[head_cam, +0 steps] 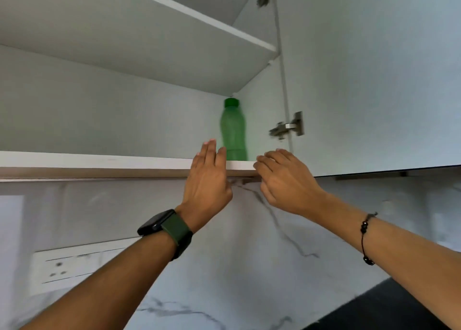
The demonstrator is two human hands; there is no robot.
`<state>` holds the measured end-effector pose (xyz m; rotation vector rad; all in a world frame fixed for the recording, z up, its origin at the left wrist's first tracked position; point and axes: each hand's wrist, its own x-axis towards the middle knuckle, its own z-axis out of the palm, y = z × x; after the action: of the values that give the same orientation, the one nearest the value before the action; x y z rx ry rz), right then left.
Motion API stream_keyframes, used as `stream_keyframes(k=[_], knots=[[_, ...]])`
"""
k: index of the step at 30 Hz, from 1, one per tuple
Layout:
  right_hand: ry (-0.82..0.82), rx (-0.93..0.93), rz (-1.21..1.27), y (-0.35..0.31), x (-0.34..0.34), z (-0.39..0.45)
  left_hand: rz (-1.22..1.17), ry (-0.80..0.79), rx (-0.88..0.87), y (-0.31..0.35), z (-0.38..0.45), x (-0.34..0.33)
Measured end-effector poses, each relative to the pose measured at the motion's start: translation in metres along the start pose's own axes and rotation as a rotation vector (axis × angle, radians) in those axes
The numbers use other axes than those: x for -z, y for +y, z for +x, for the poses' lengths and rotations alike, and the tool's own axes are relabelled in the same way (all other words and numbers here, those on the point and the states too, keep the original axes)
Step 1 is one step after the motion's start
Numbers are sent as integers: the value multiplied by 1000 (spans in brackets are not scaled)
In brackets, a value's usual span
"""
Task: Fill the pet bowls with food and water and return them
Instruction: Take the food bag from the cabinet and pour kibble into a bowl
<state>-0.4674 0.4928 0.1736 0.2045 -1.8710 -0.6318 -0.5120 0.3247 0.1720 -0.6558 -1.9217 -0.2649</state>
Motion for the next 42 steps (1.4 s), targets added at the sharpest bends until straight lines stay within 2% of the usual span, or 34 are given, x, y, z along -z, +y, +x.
stream_keyframes(k=[5, 10, 12, 18, 22, 26, 32, 38, 42], knots=[[177, -74, 203, -65, -8, 77, 127, 79, 26, -68, -5, 48], [284, -163, 524, -121, 5, 126, 89, 151, 263, -117, -15, 99], [305, -202, 579, -135, 12, 137, 117, 148, 339, -136, -20, 121], [292, -105, 749, -163, 42, 174, 142, 153, 601, -174, -39, 186], [262, -48, 870, -189, 59, 198, 191, 138, 661, -177, -48, 209], [192, 18, 972, -222, 80, 223, 111, 158, 782, -192, -59, 229], [110, 77, 1079, -273, 123, 253, 89, 188, 914, -240, -79, 259], [69, 177, 1176, -333, 146, 288, 213, 313, 1059, -298, -83, 280], [-38, 217, 1347, -352, 140, 300, 266, 276, 1089, -325, -79, 284]])
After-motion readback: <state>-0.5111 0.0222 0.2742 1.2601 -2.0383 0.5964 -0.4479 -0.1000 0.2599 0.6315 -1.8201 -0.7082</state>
